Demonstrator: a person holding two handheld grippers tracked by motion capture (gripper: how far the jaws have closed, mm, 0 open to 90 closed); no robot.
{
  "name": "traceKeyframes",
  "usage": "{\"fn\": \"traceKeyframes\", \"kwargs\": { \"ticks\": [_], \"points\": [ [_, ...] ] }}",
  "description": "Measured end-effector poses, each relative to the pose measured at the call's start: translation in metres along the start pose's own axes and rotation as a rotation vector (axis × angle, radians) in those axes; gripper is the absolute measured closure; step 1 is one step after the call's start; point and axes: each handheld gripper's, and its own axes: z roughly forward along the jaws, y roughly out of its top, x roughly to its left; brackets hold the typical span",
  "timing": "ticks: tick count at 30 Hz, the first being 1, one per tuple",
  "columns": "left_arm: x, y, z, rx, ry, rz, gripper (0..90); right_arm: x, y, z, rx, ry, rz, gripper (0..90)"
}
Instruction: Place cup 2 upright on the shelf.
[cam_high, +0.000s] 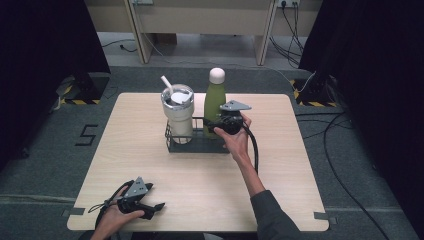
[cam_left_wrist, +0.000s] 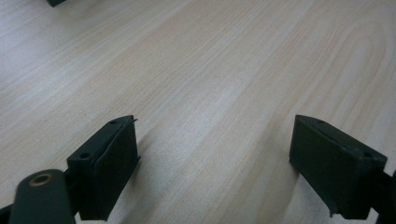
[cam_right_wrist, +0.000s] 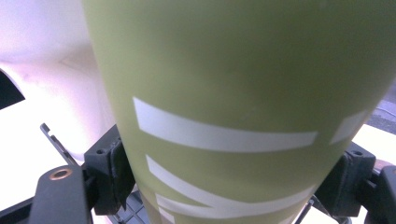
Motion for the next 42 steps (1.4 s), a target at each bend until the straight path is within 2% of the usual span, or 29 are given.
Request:
{"fn": "traceKeyframes", "kwargs": {
  "ticks": [19,26,42],
  "points": [
    [0.0,0.0,0.0,-0.005,0.002,-0.003,14.6,0.002,-0.014,0.01,0.025,0.0,0.008,20.8],
    [0.0,0.0,0.0,-0.005,0.003,-0.003,14.6,0.003,-0.014,0.011,0.025,-0.002,-0.014,20.7],
    [0.0,0.0,0.0,-0.004,0.005,-0.002,14.6,0.005,-0.016,0.01,0.017,-0.003,-0.021,20.7]
  ]
}}
